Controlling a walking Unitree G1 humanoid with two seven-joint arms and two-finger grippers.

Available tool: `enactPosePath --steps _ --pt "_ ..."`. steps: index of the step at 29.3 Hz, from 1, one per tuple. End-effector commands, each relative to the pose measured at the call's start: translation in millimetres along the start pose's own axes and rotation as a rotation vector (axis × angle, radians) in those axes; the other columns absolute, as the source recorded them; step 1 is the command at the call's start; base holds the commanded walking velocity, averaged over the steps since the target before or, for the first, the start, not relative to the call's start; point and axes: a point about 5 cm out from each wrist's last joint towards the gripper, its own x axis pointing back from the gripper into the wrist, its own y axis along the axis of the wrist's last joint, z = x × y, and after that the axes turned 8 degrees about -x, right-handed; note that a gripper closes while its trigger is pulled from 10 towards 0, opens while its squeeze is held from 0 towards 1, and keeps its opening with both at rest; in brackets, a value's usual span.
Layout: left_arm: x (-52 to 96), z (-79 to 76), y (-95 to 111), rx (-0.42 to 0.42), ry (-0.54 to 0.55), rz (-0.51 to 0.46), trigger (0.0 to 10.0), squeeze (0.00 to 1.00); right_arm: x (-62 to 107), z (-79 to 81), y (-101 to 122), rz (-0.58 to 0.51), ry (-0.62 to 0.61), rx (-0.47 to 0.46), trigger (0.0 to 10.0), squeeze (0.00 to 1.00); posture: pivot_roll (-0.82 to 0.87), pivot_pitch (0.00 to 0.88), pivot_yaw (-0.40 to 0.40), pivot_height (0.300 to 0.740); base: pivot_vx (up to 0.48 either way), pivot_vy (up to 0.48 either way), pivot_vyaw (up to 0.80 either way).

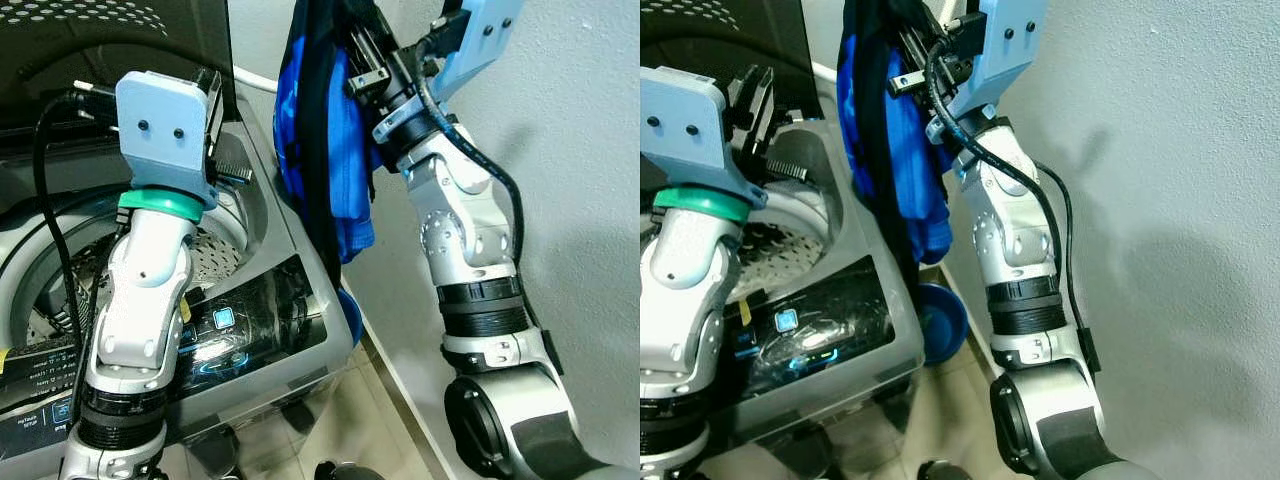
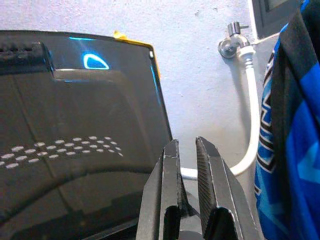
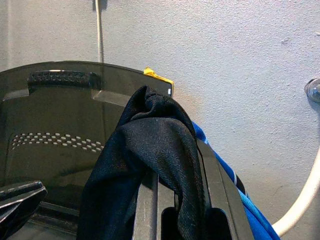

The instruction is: Clothes washing

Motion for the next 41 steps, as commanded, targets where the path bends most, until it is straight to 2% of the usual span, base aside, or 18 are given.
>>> enactPosePath --steps 1,13,16,19,41 --pt "-1.3 -4.5 -3.2 -0.010 -0.016 0.017 10.0 0.00 -0.2 -0.8 7.4 -0.044 -0.003 0.010 10.0 0.00 0.04 0.000 -0.022 0.740 0.000 -0.480 0.00" --pt "-1.9 -5.9 -4.7 -0.005 -0.020 0.020 10.0 0.00 0.6 -1.5 6.8 -0.040 -0.011 0.010 10.0 0.00 0.03 0.000 -0.017 0.740 0.000 -0.420 0.00" --pt "-1.8 -5.9 -5.0 0.017 -0.020 0.025 10.0 0.00 0.6 -1.5 6.4 -0.040 -0.012 0.009 10.0 0.00 0.03 0.000 -0.018 0.740 0.000 0.000 0.00" --pt "-1.5 -5.8 -6.0 0.039 -0.018 0.038 10.0 0.00 0.6 -1.6 6.2 -0.040 -0.013 0.009 10.0 0.00 0.03 0.000 -0.018 0.740 0.000 0.274 0.00" --pt "-0.8 -5.9 -6.9 0.036 -0.015 0.040 10.0 0.00 0.4 -0.7 5.5 -0.038 -0.006 0.008 10.0 0.00 0.04 0.000 -0.018 0.740 0.000 0.461 0.00"
